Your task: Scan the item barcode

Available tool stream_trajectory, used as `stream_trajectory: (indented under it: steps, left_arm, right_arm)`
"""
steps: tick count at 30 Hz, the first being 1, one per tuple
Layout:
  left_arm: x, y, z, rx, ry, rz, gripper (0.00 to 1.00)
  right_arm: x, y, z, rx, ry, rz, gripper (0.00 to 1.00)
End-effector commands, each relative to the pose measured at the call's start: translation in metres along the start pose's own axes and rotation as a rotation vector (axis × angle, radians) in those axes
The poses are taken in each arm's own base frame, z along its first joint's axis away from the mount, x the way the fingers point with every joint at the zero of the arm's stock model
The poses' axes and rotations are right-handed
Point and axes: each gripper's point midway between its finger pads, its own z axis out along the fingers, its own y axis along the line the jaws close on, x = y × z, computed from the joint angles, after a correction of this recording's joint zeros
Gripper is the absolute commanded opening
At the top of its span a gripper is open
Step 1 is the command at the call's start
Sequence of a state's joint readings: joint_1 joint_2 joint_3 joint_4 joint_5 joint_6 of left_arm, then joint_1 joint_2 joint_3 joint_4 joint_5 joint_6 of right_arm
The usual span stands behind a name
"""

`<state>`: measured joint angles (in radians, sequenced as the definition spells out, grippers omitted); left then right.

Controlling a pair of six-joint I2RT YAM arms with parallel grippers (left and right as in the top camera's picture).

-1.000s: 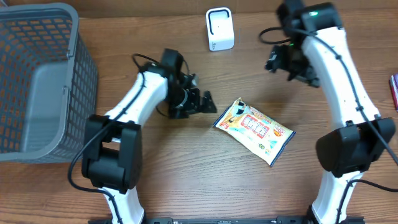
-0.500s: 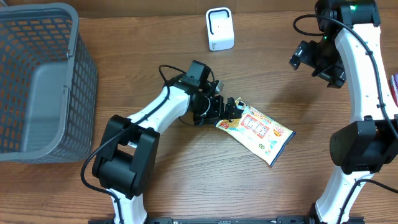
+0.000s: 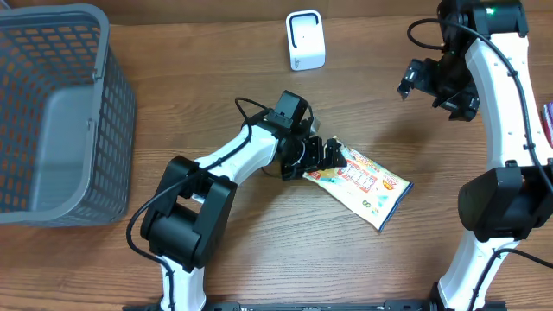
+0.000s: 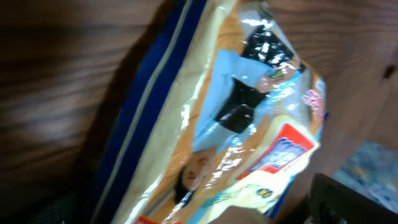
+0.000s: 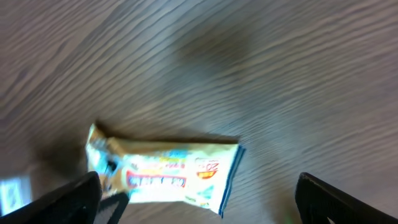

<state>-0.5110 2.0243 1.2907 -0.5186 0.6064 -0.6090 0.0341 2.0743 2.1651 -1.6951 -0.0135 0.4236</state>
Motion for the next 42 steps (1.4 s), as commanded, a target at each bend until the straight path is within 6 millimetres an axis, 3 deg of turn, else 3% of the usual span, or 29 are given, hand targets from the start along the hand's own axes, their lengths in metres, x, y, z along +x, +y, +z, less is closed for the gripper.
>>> stream_trajectory:
  steps: [1, 5, 8, 11, 15, 18, 23, 30, 33, 36, 42]
  left_arm:
    - [0.016, 0.018, 0.040, 0.037, 0.117, -0.059, 0.94]
    - [0.018, 0.016, 0.049, 0.088, 0.145, -0.055, 0.38]
    - [0.015, 0.017, 0.048, 0.082, 0.130, -0.004, 0.04]
    - [0.010, 0.020, 0.045, 0.084, 0.120, 0.006, 0.04]
    - [-0.011, 0.044, 0.016, -0.014, 0.047, -0.066, 0.04]
    - [-0.030, 0.061, -0.022, -0.121, -0.055, -0.075, 0.04]
    - [-0.054, 0.068, -0.103, -0.256, -0.263, -0.042, 0.04]
    - [-0.056, 0.075, -0.228, -0.552, -0.569, -0.045, 0.04]
    - [-0.052, 0.067, -0.260, -0.607, -0.643, -0.026, 0.04]
    - [-0.048, 0.059, -0.276, -0.611, -0.678, -0.020, 0.04]
    - [-0.049, 0.055, -0.327, -0.860, -0.782, 0.059, 0.04]
  right_arm:
    - [0.008, 0.011, -0.002, -0.077, 0.035, -0.085, 1.00]
    - [0.006, 0.010, -0.002, -0.071, 0.032, -0.083, 1.00]
    - [0.006, 0.009, -0.002, -0.068, 0.030, -0.084, 1.00]
    - [0.004, 0.005, -0.001, -0.046, 0.020, -0.083, 1.00]
    - [0.007, -0.001, 0.006, -0.017, 0.038, -0.079, 1.00]
    - [0.012, -0.006, 0.015, 0.003, 0.071, -0.075, 1.00]
    - [0.016, -0.010, 0.038, 0.026, 0.107, -0.072, 1.00]
    - [0.028, -0.002, 0.071, -0.024, 0.173, -0.068, 1.00]
    - [0.037, 0.006, 0.084, -0.053, 0.209, -0.075, 1.00]
    - [0.042, 0.010, 0.096, -0.055, 0.215, -0.088, 1.00]
    - [0.051, 0.014, 0.115, -0.048, 0.230, -0.102, 1.00]
